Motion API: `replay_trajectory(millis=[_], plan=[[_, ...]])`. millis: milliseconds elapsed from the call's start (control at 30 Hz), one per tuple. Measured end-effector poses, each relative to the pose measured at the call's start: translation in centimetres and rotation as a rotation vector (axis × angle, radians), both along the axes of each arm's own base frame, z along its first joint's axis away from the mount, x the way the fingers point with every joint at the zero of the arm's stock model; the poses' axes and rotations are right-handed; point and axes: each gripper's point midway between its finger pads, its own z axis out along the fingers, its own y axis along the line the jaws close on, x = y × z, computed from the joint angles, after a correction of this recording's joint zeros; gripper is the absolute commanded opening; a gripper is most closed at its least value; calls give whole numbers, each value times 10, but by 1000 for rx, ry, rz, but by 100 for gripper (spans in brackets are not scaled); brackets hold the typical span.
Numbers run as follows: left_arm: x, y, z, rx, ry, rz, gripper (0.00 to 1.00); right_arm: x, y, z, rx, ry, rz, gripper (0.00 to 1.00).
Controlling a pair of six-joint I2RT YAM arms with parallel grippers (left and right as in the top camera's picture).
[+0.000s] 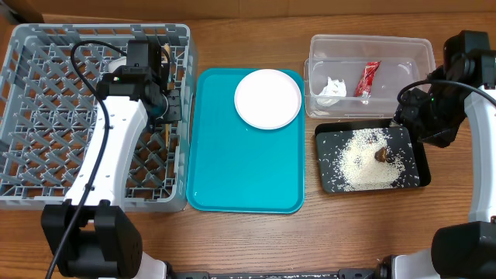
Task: Sort waste into correct bins and load items into the dishwasher
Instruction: 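Place the second chopstick into the rack's right edge, then grasp the rim of the white plate with the left gripper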
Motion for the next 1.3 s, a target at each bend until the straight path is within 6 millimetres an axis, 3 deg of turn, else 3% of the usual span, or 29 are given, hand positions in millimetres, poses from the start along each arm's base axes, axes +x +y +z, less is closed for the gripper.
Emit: replay_trajectory(millis=[300,500,567,733,933,1100,1300], plan=[[1,-2,-6,-10,15,-5,53,0,0,0,0,0,0,67],[10,-27,-3,-85,-25,-58,61,0,0,0,0,-2,0,67],[17,-47,1,-102,-61,-114,65,1,0,0,0,-3,0,67],[30,-120,16,-123,-187,-337,75,1,0,0,0,-3,0,67],[33,-198,28,-120,-316,-568,77,1,0,0,-1,-3,1,67],[33,-232,2,-102,-307,-670,76,1,0,0,-1,-3,0,67],[24,-247,-67,-57,-162,-754,77,1,0,0,0,-3,0,67]])
